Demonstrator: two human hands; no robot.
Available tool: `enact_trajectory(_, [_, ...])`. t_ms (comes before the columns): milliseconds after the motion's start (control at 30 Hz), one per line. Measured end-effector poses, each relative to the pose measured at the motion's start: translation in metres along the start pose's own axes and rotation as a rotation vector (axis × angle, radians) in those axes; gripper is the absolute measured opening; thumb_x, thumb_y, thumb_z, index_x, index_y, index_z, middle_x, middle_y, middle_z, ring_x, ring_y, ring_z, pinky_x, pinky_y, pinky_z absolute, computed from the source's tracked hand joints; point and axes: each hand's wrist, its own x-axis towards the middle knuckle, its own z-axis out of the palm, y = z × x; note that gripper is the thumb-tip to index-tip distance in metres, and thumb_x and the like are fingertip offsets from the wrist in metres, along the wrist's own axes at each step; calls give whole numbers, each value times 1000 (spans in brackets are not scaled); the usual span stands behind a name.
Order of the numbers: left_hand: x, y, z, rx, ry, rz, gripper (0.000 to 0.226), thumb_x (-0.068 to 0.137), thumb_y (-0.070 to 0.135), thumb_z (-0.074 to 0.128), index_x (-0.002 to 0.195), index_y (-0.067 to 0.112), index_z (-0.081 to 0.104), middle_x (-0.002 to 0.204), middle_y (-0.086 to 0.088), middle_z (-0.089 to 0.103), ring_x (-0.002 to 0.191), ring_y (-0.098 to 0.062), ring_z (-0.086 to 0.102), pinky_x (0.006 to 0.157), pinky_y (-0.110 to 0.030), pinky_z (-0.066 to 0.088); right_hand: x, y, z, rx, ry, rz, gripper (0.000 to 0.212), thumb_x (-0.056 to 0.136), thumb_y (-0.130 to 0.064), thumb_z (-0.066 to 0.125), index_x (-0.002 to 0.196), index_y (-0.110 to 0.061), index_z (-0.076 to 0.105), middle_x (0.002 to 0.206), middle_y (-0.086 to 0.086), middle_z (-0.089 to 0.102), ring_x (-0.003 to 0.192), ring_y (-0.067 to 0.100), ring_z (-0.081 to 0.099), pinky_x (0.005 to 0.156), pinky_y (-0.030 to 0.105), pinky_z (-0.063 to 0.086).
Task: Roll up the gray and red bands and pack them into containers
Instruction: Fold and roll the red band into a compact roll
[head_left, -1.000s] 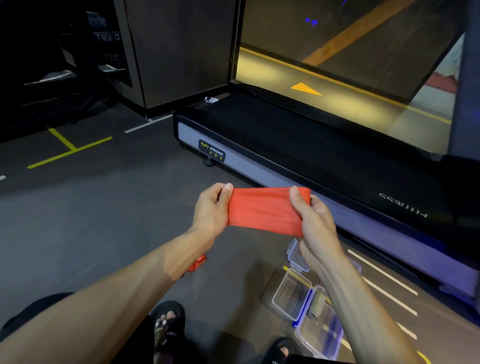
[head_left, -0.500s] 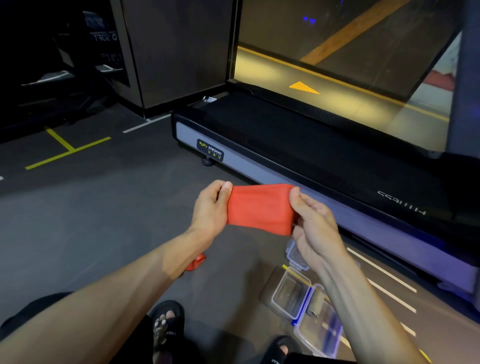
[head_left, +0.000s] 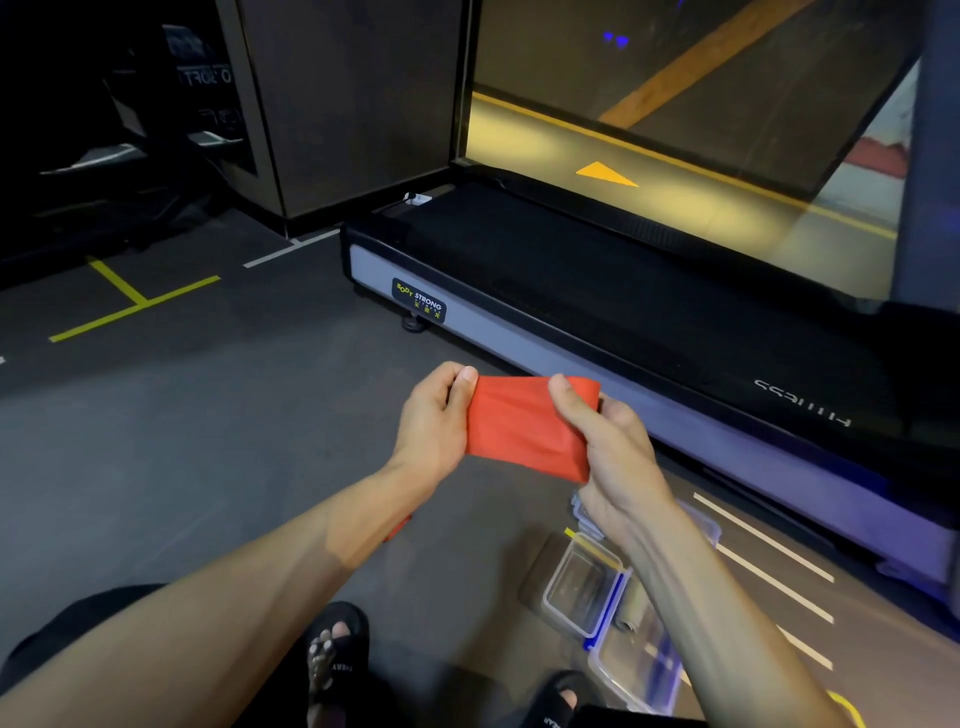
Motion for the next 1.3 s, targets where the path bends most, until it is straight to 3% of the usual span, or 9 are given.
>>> enact_trajectory(167, [0,1,-2,9,4,-15,34,108,31,45,85,10,56,69,8,47,64,-7,41,62,-30,37,-1,-1,-2,8,-5,-3,53,93,-35,68,122,8,64,103,16,74,95,25,71,96,51,56])
enact_trajectory(300, [2,1,-3,16,16,-11,33,108,31,45,82,12,54,68,11,47,64,-6,42,62,-30,38,-5,-2,0,23,-64,45,66,88,-45,65,130,6,62,126,28,67,107,31,64,109,66,42])
enact_trajectory(533, [1,0,1,6,-3,21,34,108,32,46,80,14,53,66,12,45,62,-6,40,61,-30,36,-5,-4,-2,53,-65,56,55,90,-41,60,124,2,68,124,28,68,109,33,65,109,62,45])
enact_trajectory(633, [0,1,1,13,-14,25,34,108,31,46,78,17,52,64,14,44,61,-5,40,60,-29,35,-3,0,-1,96,4,95,53,96,-39,56,127,4,64,126,28,67,111,34,66,100,58,51])
enact_trajectory(767, [-4,3,4,19,-35,32,33,108,31,45,80,15,52,64,14,44,60,-5,39,58,-26,34,2,2,2,105,3,179,48,106,-43,44,125,-4,65,116,15,75,97,27,73,60,31,59])
enact_trajectory(867, [-3,4,5,14,-31,46,34,108,31,46,79,16,52,64,15,44,60,-3,39,57,-24,34,2,2,8,56,-16,178,59,88,-58,62,120,-8,68,108,14,76,88,23,73,51,25,53])
enact_trajectory(1000, [-2,5,3,-8,-24,42,34,108,29,47,75,20,51,61,16,44,59,-3,39,56,-23,35,4,8,13,25,19,94,24,91,-21,73,107,-4,69,89,12,72,69,16,70,46,24,50])
enact_trajectory(1133, [0,5,1,-5,-12,29,35,108,30,47,74,25,51,60,18,46,59,-1,40,56,-21,34,6,8,10,79,-13,105,29,92,-16,71,116,0,69,99,15,75,82,19,73,70,35,63])
enact_trajectory(1300, [-1,6,1,11,-19,40,33,108,31,47,77,21,53,63,16,48,61,-2,42,58,-24,36,2,4,10,78,-39,89,41,83,-24,73,116,1,70,104,15,76,92,22,73,100,53,53])
